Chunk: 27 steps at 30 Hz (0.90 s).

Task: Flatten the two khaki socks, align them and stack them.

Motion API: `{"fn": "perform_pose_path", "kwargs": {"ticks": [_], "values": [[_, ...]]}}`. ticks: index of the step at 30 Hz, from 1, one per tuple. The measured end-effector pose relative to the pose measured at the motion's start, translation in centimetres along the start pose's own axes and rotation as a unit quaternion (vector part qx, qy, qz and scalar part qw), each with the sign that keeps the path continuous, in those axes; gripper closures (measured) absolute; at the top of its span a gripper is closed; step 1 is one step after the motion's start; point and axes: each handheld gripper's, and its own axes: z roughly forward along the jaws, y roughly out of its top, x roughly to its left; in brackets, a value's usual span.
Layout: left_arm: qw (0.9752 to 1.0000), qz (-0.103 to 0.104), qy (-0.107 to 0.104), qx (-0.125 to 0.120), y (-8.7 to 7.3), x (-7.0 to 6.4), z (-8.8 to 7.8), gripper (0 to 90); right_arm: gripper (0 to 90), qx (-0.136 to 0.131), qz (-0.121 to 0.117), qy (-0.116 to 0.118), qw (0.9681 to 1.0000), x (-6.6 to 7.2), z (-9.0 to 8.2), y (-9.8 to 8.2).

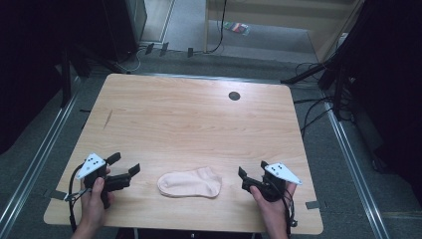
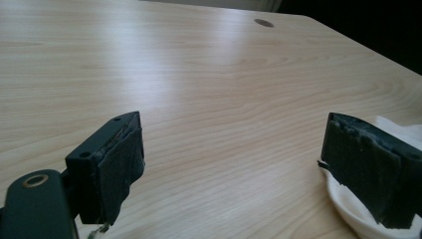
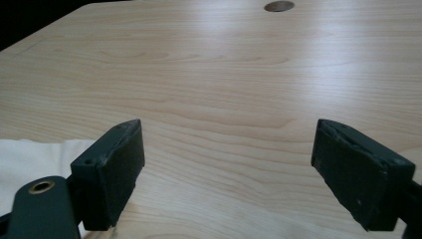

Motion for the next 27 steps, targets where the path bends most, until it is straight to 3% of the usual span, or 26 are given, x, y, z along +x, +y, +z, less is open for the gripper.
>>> {"fn": "perform_pose_path", "kwargs": {"ticks": [6,9,12,27], "values": [[0.9995,-0.015,0.029,-0.005,-0.1,2.0,-1.0,10.1,13.8,-0.007,0.008,-0.023,0.9997,-2.2,-1.3,-0.1],[0.9990,-0.012,0.043,0.000,-0.2,2.9,-1.3,10.1,13.9,-0.008,0.014,-0.037,0.9992,-3.6,-2.1,-0.4],[0.9984,-0.009,0.055,0.006,-0.4,3.6,-1.6,10.1,13.9,-0.010,0.015,-0.041,0.9990,-4.0,-2.4,-0.5],[0.9958,-0.011,0.089,0.016,-0.9,5.7,-3.2,9.6,14.1,-0.003,0.045,-0.079,0.9959,-8.5,-5.0,-2.6]]}}
